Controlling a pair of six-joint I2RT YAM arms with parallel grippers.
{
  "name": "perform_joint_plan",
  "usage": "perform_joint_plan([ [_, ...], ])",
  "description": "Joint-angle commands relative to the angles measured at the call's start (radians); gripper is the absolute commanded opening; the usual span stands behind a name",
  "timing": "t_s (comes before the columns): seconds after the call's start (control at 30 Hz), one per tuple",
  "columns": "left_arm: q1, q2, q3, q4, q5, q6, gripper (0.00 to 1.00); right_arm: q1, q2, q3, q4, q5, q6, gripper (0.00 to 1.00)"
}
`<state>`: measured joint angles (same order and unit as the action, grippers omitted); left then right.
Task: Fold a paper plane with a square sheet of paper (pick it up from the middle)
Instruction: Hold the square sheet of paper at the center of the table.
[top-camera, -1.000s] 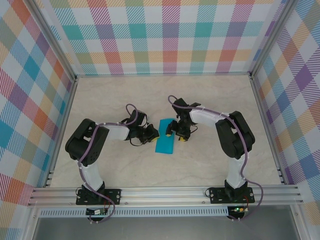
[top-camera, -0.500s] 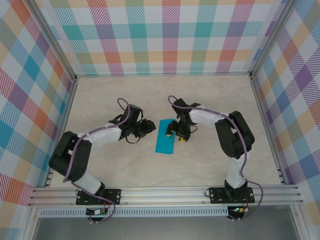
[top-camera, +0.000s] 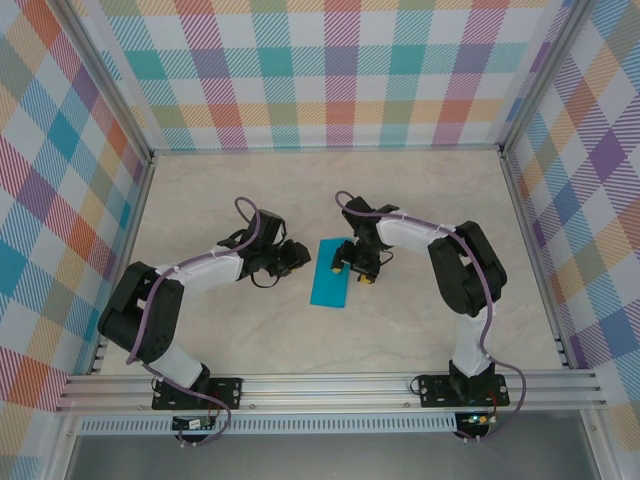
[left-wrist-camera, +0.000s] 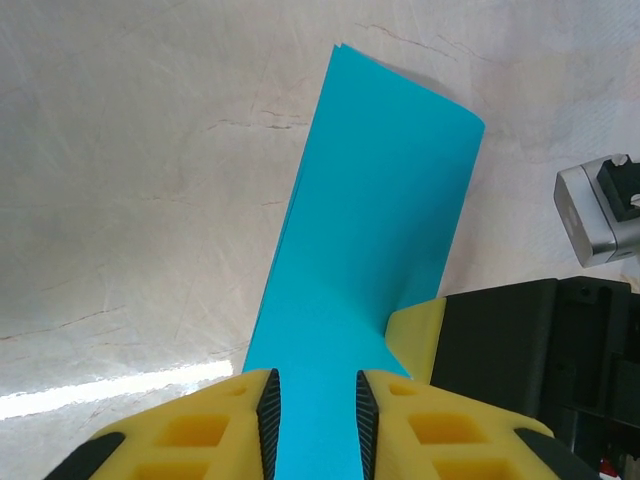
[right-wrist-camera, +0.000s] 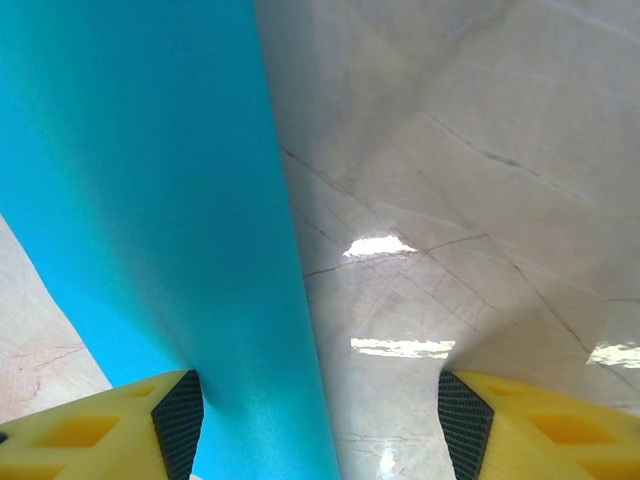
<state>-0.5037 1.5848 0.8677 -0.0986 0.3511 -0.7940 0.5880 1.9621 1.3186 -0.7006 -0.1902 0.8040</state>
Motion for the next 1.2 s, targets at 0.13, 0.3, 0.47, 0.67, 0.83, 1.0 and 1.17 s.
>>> perform_joint_plan([
  [0.13,-0.015,0.045,0.011,0.044,0.059,-0.005,0.19,-0.002,0.053,0.002,-0.088,0.048,0.011,0.67],
  [0.3,-0.019,0.094,0.040,0.065,0.100,-0.009,0.06,-0.002,0.061,-0.002,-0.088,0.051,0.012,0.67],
  [0.47,-0.031,0.154,0.083,0.068,0.124,-0.012,0.00,-0.002,0.062,-0.004,-0.091,0.055,0.015,0.68],
  [0.67,-0.055,0.208,0.123,0.063,0.128,-0.010,0.00,-0.002,0.069,-0.004,-0.094,0.057,0.013,0.68],
  [0.83,-0.058,0.240,0.124,0.069,0.123,-0.009,0.00,-0.002,0.070,-0.007,-0.095,0.057,0.014,0.68],
  [1.0,-0.058,0.278,0.128,0.100,0.137,-0.010,0.00,-0.002,0.070,-0.010,-0.094,0.055,0.012,0.68],
  [1.17,-0.058,0.297,0.122,0.094,0.127,-0.004,0.00,-0.002,0.071,-0.012,-0.092,0.053,0.011,0.69],
])
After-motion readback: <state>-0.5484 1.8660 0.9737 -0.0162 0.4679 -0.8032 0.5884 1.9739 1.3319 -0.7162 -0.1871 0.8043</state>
